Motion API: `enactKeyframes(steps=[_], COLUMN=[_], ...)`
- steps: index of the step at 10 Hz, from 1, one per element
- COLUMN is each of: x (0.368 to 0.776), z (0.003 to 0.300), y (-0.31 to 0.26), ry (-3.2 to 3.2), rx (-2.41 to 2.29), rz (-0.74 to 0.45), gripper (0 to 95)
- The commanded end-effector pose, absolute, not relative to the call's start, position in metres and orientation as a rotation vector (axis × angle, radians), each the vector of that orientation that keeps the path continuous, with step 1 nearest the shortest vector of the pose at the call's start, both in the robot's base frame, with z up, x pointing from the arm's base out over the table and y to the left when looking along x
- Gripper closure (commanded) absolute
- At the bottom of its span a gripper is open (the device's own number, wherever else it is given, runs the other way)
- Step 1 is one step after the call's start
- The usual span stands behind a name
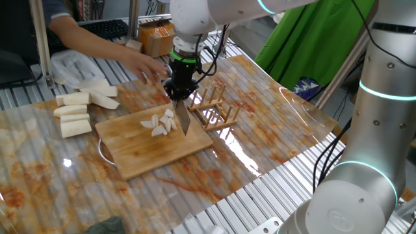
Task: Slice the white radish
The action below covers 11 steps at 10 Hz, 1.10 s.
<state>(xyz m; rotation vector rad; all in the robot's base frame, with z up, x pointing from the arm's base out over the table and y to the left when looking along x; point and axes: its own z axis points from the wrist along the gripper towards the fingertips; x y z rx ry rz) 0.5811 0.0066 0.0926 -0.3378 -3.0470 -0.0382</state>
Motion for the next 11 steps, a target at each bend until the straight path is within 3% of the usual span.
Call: enactKeyframes(steps=[1,11], x=[0.582,0.5882], z=[0.0929,0.0927], y=[0.006,0.005], ry=[-3.054,-3.093], rx=[-0.425,-0.38], rz=[-0.047,-0.043], gripper=[95.0,95.0])
